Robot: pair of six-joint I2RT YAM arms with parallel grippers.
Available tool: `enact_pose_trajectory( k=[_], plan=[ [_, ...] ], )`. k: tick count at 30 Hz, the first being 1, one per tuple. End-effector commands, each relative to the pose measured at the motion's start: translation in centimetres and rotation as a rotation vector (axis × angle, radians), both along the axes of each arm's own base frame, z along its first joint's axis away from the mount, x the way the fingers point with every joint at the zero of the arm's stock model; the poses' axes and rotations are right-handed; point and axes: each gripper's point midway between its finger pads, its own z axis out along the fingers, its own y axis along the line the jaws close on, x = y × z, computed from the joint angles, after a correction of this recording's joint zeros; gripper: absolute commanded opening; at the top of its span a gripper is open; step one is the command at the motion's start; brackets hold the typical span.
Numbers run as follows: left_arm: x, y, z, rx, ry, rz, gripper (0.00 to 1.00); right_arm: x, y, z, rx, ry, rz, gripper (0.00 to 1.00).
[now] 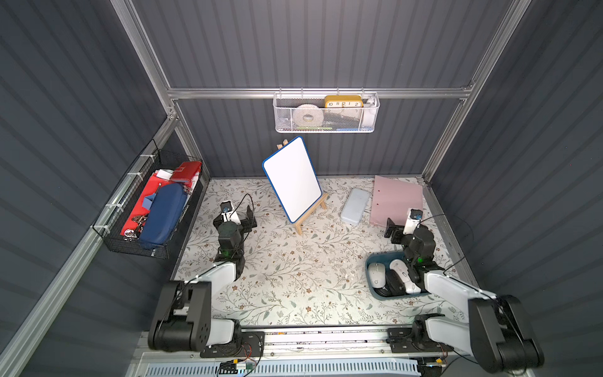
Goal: Take out the mouse from the storage box
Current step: Move the storage box to the center of the board.
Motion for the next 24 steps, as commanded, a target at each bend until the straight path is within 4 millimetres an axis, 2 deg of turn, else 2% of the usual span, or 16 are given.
enact_pose_trajectory(
  k=[1,4,6,9,10,13,16,19,22,24],
  plan=[
    [-2.2,-0.1,2.8,-0.098,-0.048,0.000,0.99,-1.4,1.9,3.6,0.100,0.047,0.063,0.99],
    [-3.5,-0.1,4.7,-0.330,-0.068,-0.005,1.00,-3.0,2.2,7.8,0.262,0.013,0.051,0.99],
    [-3.9,0.1,4.2,-0.477,0.002,0.032,0.99,-4.4,1.4,9.1,0.383,0.026,-0.017,0.99],
    [-4.6,0.2,3.2,-0.605,0.125,0.082,0.99,-7.6,-1.6,7.0,0.591,0.106,-0.268,0.99],
    [-5.1,0.4,2.7,-0.630,0.164,0.111,0.99,-8.0,-1.6,6.5,0.611,0.117,-0.269,0.99],
    [-6.4,0.6,2.0,-0.652,0.213,0.139,1.00,-8.6,0.2,4.8,0.602,0.211,-0.169,0.99],
    [-7.7,0.8,0.6,-0.694,0.273,0.173,0.99,-10.0,2.0,2.7,0.590,0.429,-0.127,0.99],
    [-7.8,-1.7,0.3,-0.591,0.337,0.011,1.00,-11.3,4.0,1.4,0.541,0.611,-0.095,0.99],
    [-7.9,-3.5,-1.1,-0.599,0.420,-0.079,0.99,-12.5,6.1,0.4,0.387,0.686,-0.080,0.99],
    [-8.2,-5.5,-2.3,-0.626,0.475,-0.160,0.99,-13.2,7.6,-0.3,0.344,0.728,-0.049,0.99]
  ],
)
